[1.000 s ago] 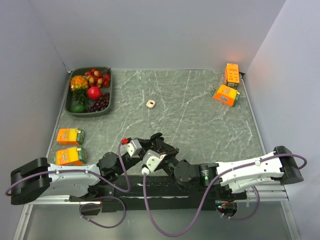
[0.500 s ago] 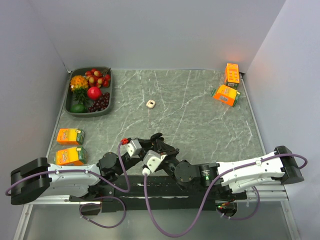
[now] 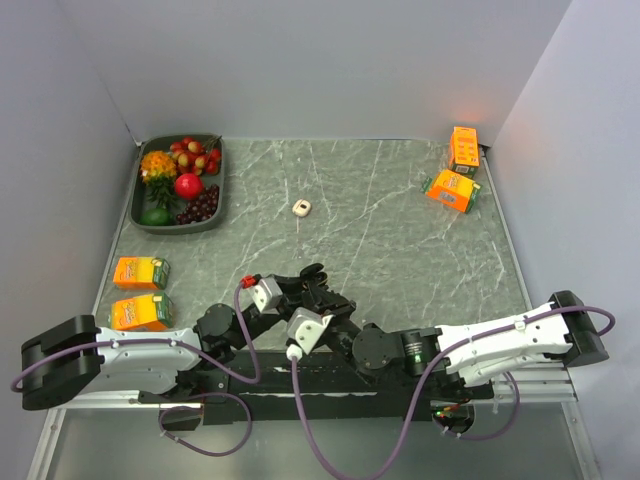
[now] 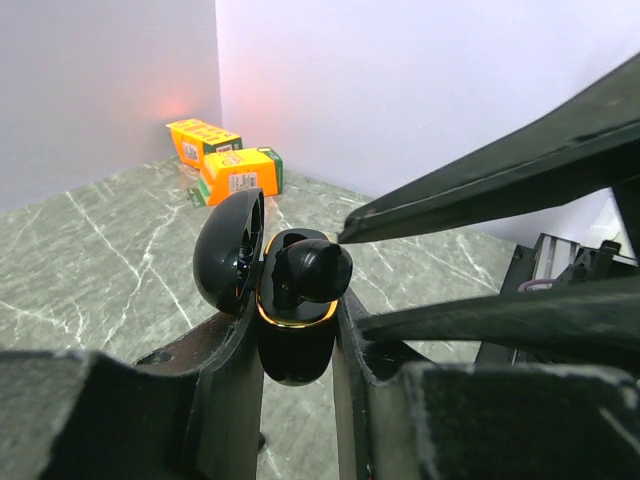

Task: Insert the wireless bluetooth earbuds into the charging case
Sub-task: Place the earbud in the charging case.

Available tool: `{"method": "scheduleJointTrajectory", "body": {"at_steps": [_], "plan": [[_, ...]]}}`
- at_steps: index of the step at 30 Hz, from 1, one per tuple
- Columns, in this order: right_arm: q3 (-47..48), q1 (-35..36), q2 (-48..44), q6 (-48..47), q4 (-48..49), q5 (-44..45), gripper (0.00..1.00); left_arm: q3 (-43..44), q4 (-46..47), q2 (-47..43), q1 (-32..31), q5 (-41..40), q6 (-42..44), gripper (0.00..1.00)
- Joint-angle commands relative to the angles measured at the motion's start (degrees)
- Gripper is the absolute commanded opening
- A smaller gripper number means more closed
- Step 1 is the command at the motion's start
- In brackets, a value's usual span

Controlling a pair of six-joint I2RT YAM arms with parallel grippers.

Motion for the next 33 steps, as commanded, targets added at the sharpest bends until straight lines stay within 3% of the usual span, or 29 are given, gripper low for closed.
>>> {"method": "scheduleJointTrajectory", "body": {"at_steps": [1,17,22,24,27,28,33], "plan": [[2.8,1.0,-1.3,0.9,1.3,-2.2,0.35,1.9,4.3,0.2,0.5,-1.0,-0.2,0.01],[2.9,0.7,-7.3,-0.6,3.9,0.3,0.61,1.5,4.6,0.1,0.5,-1.0,-0.4,0.01],[3.1,-0.1,-10.7,1.2,3.2,0.1,0.62,1.5,4.7,0.2,0.5,-1.0,-0.5,0.01],[3.7,-1.7,-12.5,4.8,1.8,-1.0,0.59,1.5,4.6,0.1,0.5,-0.9,-0.5,0.01],[5.8,-5.5,-12.4,11.7,-5.1,-3.8,0.37,1.5,4.5,-0.1,0.5,-0.7,-0.5,0.01],[6.2,-6.3,-12.3,13.1,-7.9,-4.8,0.24,1.5,4.5,-0.2,0.5,-0.6,-0.5,0.01],[7.1,-6.9,-12.0,17.5,-10.0,-11.2,0.01,1.6,4.0,-0.4,0.5,-0.5,-0.5,0.01]]}}
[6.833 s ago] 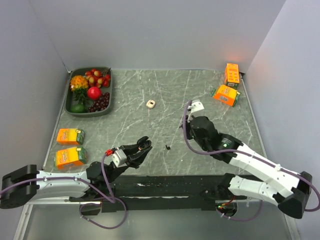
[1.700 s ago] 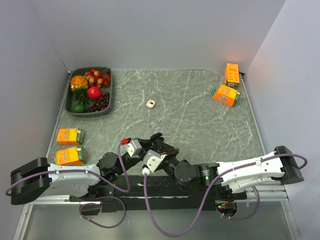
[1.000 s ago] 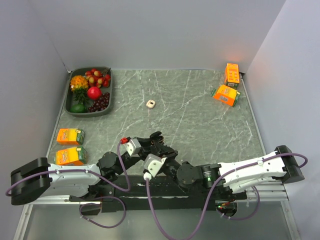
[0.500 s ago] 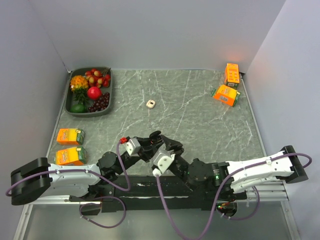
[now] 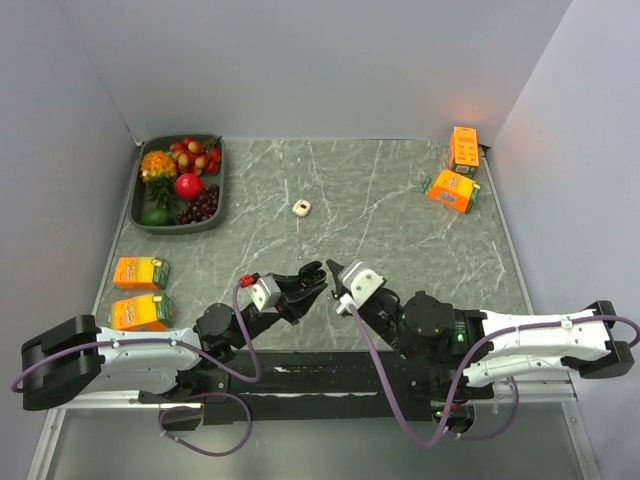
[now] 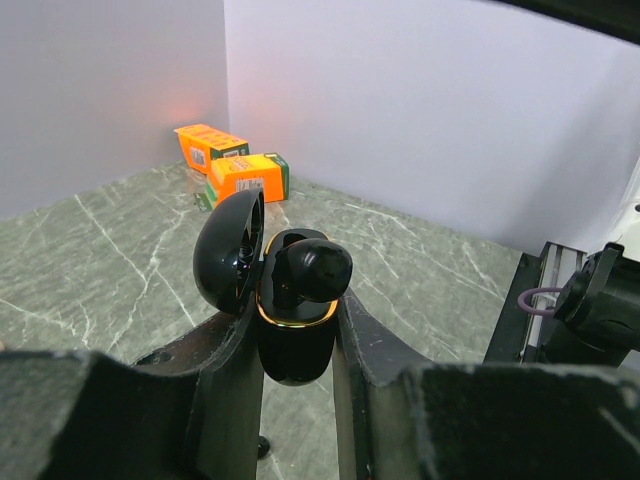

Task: Insert the wireless bluetooth earbuds into the charging case
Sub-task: Place the earbud in the charging case.

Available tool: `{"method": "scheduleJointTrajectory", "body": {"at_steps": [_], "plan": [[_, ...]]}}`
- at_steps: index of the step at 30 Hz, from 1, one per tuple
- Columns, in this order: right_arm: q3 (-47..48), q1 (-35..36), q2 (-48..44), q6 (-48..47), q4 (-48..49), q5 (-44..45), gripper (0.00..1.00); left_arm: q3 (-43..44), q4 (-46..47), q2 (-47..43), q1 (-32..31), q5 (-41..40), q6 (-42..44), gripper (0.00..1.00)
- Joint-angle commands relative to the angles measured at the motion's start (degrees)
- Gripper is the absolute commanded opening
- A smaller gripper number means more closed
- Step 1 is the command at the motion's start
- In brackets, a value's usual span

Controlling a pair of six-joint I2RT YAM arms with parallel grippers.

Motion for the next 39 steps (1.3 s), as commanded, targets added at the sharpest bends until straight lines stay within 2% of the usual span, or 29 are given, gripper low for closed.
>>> {"method": "scheduleJointTrajectory", "body": {"at_steps": [1,5,9,17,27,39], "plan": [[2.7,0.0,-0.4,7.3,-4.9,-7.4,0.00,1.6,3.0,-0.6,0.2,-0.1,-0.4,0.01],[2.9,0.0,-0.8,9.9,-6.6,-14.9,0.00,1.7,2.6,-0.8,0.2,-0.6,-0.2,0.01],[3.2,0.0,-0.8,11.4,-8.5,-18.5,0.00,1.7,2.3,-1.1,0.2,-1.1,0.1,0.01],[4.4,-1.2,2.0,13.8,-12.2,-20.2,0.00,1.7,2.4,-1.5,0.2,-1.0,0.2,0.01],[3.8,-6.8,3.0,15.7,-12.5,-23.6,0.00,2.0,1.6,-2.0,0.2,0.0,-0.2,0.01],[3.4,-9.8,3.9,16.9,-12.8,-25.3,0.00,2.0,1.6,-2.5,0.1,0.7,-0.6,0.01]]}}
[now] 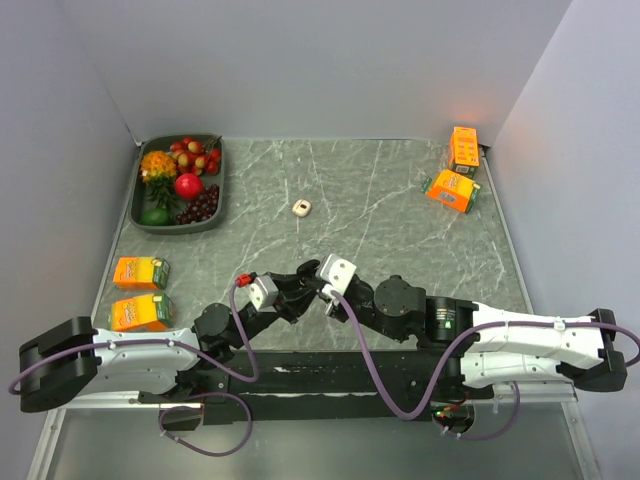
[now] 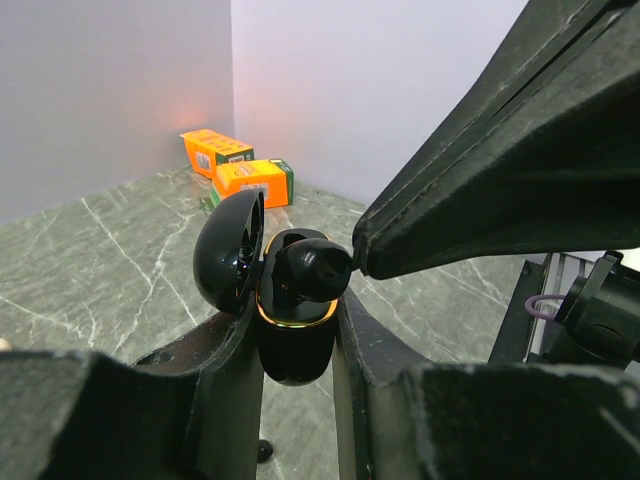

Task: Insert the wireless bluetooth earbuds into the charging case
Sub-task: Place the earbud in the charging case.

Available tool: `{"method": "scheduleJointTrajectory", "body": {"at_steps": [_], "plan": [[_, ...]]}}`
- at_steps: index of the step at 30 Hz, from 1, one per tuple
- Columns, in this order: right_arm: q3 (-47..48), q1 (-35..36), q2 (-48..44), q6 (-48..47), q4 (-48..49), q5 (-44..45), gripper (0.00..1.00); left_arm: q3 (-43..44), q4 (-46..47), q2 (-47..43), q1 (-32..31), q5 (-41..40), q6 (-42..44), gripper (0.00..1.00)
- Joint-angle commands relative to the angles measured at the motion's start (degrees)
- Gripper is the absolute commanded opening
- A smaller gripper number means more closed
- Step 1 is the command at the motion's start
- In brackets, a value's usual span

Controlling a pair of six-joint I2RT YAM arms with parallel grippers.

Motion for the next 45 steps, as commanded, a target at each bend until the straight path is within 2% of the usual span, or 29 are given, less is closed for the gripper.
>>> {"method": "scheduleJointTrajectory", "body": {"at_steps": [1,17,23,25,27,29,32,36,40,45], "plan": [[1.4,-1.0,0.6,1.3,0.2,-1.0,0.00,2.1,2.0,-1.5,0.2,1.5,-0.6,0.01],[1.7,-4.7,1.1,2.6,-1.0,0.5,0.00,1.3,1.2,-3.4,0.1,1.5,-1.0,0.01],[1.7,-4.7,-3.4,3.6,0.0,3.5,0.00,1.1,0.5,-3.6,0.1,0.1,-0.4,0.01],[0.9,-4.7,-5.1,3.6,0.0,6.3,0.07,1.0,-0.3,-3.5,0.2,-1.1,-0.2,0.01],[0.0,-5.9,-6.1,4.6,-0.5,10.1,0.21,0.5,-0.8,-3.5,0.2,-3.1,-0.3,0.01],[-1.9,-7.9,-7.4,8.4,-2.6,10.8,0.35,-0.7,-0.6,-4.2,0.2,-4.5,-0.5,0.01],[-5.0,-12.6,-8.7,15.8,-5.6,8.0,0.45,-2.6,-0.4,-6.3,0.2,-7.1,-0.9,0.01],[-8.7,-17.4,-6.7,24.5,-7.6,4.6,0.48,-5.3,-1.3,-10.3,0.2,-10.9,-1.3,0.01],[-14.5,-18.8,-3.3,28.3,-4.1,-0.7,0.48,-6.2,-9.4,-15.9,0.2,-13.0,-2.7,0.01],[-17.4,-19.1,3.9,30.9,-0.9,-4.1,0.51,-8.1,-13.3,-20.2,0.1,-14.3,-5.2,0.01]]}}
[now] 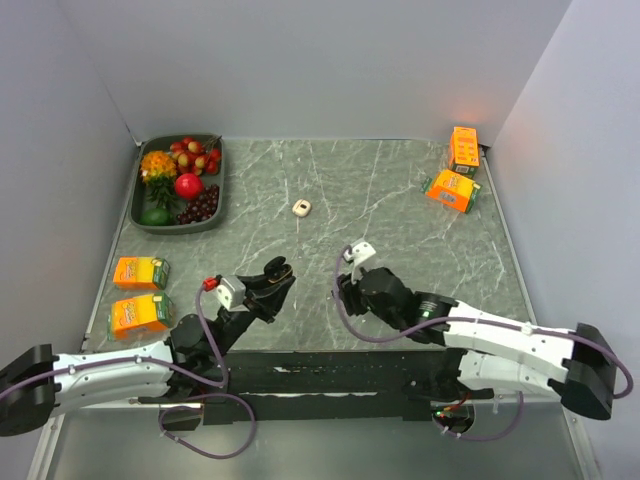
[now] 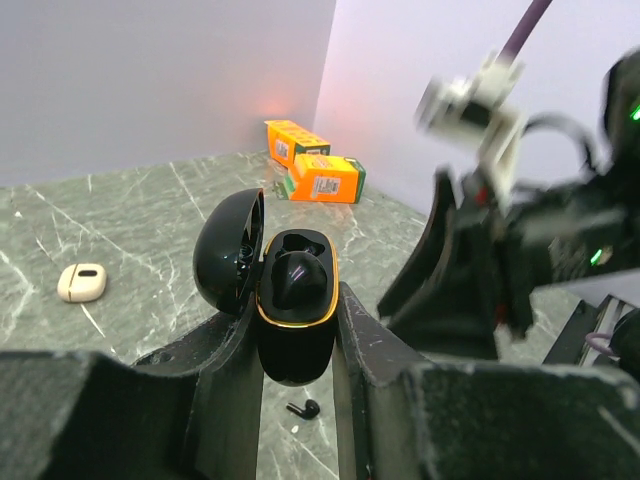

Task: Insert the wireless bluetooth earbuds into the charging case
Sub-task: Place the earbud in the charging case, then pick up the earbud from the center of the board.

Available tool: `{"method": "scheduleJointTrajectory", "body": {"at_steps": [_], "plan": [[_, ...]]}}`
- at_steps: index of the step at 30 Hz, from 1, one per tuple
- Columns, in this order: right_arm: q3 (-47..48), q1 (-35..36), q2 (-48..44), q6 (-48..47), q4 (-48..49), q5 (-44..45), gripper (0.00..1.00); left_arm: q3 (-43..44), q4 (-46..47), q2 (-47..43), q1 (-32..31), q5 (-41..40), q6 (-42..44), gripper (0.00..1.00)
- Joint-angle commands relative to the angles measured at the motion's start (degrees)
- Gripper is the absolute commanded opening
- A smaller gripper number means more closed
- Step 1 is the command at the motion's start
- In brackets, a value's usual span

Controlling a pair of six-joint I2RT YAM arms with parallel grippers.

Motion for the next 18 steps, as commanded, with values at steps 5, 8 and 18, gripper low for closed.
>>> {"method": "scheduleJointTrajectory", "body": {"at_steps": [5,8,18], "plan": [[-0.7,-2.2,9.3,6.3,5.4,-4.9,0.63,-2.3,-4.9,-5.5,-0.2,-3.1,-3.6,0.01],[-1.2,-4.8,12.2,6.5,7.6,-6.9,0.64,-2.0,-6.0,-5.1,-0.1,-3.5,-3.8,0.01],[-2.8,-7.6,20.1,6.9,13.2,-10.6,0.55,-1.9,-7.3,-5.9,-0.2,-3.3,-3.6,0.01]]}}
